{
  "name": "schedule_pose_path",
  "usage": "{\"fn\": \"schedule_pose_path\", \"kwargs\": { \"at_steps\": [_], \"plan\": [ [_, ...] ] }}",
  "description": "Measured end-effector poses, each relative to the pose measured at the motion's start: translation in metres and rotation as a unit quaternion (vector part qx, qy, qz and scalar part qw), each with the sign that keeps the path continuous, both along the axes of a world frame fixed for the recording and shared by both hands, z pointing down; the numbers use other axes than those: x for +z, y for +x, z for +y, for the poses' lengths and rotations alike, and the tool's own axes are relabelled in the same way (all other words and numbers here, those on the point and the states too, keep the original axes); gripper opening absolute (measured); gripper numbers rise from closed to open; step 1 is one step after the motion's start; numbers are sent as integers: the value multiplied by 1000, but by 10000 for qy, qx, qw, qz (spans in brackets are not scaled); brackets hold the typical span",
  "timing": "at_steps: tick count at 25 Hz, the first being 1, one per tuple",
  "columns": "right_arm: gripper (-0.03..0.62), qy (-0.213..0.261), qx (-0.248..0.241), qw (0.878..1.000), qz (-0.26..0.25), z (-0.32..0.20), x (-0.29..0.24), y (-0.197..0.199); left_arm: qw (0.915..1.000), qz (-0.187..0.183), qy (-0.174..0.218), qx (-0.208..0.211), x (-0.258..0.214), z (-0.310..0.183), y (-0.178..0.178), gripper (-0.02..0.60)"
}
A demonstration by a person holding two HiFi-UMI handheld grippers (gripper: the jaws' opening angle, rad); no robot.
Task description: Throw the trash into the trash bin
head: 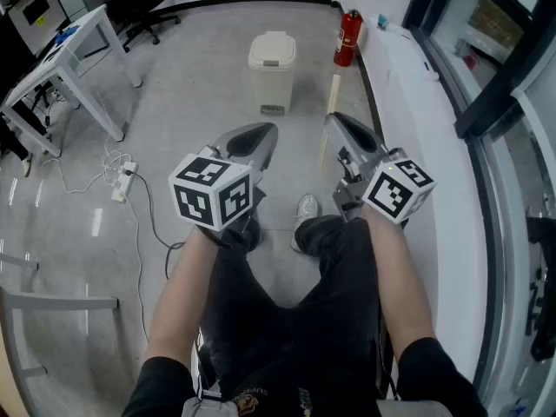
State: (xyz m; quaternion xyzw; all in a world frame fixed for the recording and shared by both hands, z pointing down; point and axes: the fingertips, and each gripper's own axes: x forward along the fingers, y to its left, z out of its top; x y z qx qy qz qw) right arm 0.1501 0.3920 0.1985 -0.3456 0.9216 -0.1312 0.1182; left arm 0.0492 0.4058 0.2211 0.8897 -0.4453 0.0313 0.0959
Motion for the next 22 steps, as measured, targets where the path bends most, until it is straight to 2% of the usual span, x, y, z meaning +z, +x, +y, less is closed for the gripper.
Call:
{"fn": "schedule_pose_path", "kwargs": {
  "at_steps": [9, 22],
  "plan": [
    [18, 48, -96, 9999, 101, -1, 1, -2, 10000, -8, -10, -5, -1, -3, 3, 8],
    [18, -87, -40, 10000, -6, -16, 13, -3, 10000, -37, -18, 24, 4, -18, 3, 8]
  ]
}}
